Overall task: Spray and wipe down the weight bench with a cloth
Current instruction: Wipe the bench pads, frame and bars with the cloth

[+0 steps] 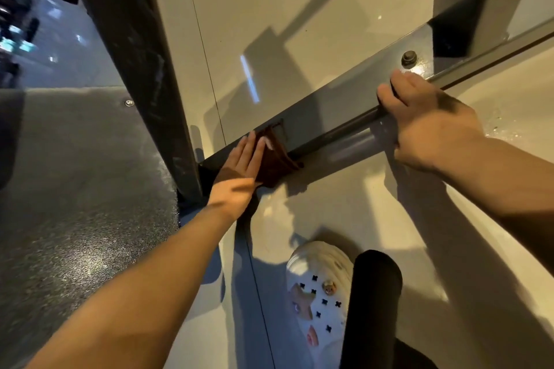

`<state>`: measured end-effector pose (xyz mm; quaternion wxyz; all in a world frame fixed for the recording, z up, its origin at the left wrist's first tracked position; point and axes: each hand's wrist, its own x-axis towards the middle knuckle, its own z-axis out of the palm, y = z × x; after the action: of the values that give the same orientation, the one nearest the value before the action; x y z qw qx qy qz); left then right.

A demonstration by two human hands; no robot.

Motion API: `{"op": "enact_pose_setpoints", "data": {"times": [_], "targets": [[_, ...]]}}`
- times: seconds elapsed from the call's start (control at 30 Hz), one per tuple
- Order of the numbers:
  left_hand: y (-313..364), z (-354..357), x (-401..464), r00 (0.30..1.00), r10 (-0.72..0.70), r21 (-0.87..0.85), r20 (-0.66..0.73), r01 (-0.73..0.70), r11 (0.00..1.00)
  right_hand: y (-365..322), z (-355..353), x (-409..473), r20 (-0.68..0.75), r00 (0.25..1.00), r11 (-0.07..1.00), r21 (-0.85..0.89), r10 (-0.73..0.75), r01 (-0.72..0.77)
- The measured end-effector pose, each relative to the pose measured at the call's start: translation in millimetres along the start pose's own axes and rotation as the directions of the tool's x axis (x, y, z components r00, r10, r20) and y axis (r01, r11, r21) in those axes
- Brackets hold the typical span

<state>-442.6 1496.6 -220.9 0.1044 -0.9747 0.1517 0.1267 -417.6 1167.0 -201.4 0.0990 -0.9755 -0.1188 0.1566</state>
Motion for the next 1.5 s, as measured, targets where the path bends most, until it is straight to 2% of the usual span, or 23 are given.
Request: {"op": "enact_pose_setpoints", "data": {"times": [0.1, 0.17, 0.27, 0.37, 0.43, 0.63, 0.73, 0.83, 0.9, 1.07, 1.2, 1.27, 1.33, 1.37, 1.43, 1.5], "targets": [[41.5, -13.1, 32.1, 0.997, 0.039, -0.095, -0.072, -0.045, 0.994, -1.0, -2.8, 0.0, -0.024, 1.000, 1.000, -0.011, -0.007, 0.007], [67.1, -24.3, 56.0, 0.985, 0.126, -0.118, -0.115, -0.139, 0.983, -1.9, -5.6, 0.1, -0.026, 1.000, 1.000, -0.022, -0.010, 0.010], [83.2, -37.0, 85.7, 0.951, 0.289, -0.018, -0.107, -0.292, 0.956, -2.0, -7.9, 0.9, 0.022, 1.000, 0.998, -0.067, 0.001, 0.001], [72.2, -36.4, 85.9, 0.933, 0.342, 0.058, -0.114, -0.337, 0.940, -1.0, -10.5, 0.3, 0.038, 0.999, 0.998, -0.067, -0.002, 0.004], [51.9, -27.3, 71.2, 0.948, 0.299, 0.085, -0.105, -0.291, 0.953, -0.2, -12.3, -0.2, 0.040, 0.999, 0.997, -0.070, -0.008, 0.011], [-16.3, -6.1, 1.9, 0.999, 0.019, 0.059, -0.029, -0.017, 0.998, 2.8, -8.2, 0.1, 0.026, 0.999, 0.997, -0.078, -0.027, 0.029], [-15.7, -9.7, -8.3, 0.991, -0.110, 0.091, 0.071, 0.103, 0.990, 2.3, -5.5, -0.1, 0.016, 1.000, 0.998, -0.057, -0.025, 0.026], [13.9, -22.3, 19.1, 0.984, -0.146, 0.116, 0.102, 0.134, 0.984, 1.4, -3.9, -0.7, 0.012, 1.000, 0.999, -0.052, -0.012, 0.013], [37.8, -31.6, 39.8, 0.989, -0.110, 0.128, 0.103, 0.096, 0.987, -0.1, -3.4, -1.6, 0.004, 1.000, 0.999, -0.040, -0.004, 0.004], [81.8, -62.1, 90.1, 0.988, 0.121, 0.105, 0.099, -0.131, 0.986, -2.1, -4.9, -2.0, -0.009, 1.000, 1.000, -0.015, 0.002, -0.002], [92.4, -84.6, 121.8, 0.952, 0.246, 0.072, 0.182, -0.263, 0.962, -0.6, -1.6, -2.7, -0.012, 1.000, 1.000, 0.013, 0.006, -0.006], [76.7, -85.6, 113.8, 0.970, 0.206, 0.032, 0.129, -0.211, 0.977, -1.6, -2.2, -1.5, -0.012, 1.000, 1.000, 0.023, 0.006, -0.006], [61.6, -74.6, 89.4, 0.991, 0.102, -0.095, -0.081, -0.110, 0.989, -0.3, 0.3, -0.6, -0.025, 1.000, 1.000, 0.025, 0.003, -0.002], [59.7, -66.9, 73.5, 0.976, 0.049, -0.166, -0.212, -0.085, 0.982, 0.4, 2.9, -0.7, -0.036, 0.999, 1.000, 0.025, 0.000, 0.001], [68.9, -50.5, 50.1, 0.917, 0.021, -0.222, -0.397, -0.118, 0.968, 0.2, 9.7, -1.4, -0.057, 0.998, 1.000, 0.025, 0.000, 0.001], [87.8, -35.0, 48.8, 0.913, 0.078, -0.221, -0.400, -0.179, 0.959, -1.0, 14.5, -0.7, -0.070, 0.997, 0.999, 0.050, 0.013, -0.009]]}}
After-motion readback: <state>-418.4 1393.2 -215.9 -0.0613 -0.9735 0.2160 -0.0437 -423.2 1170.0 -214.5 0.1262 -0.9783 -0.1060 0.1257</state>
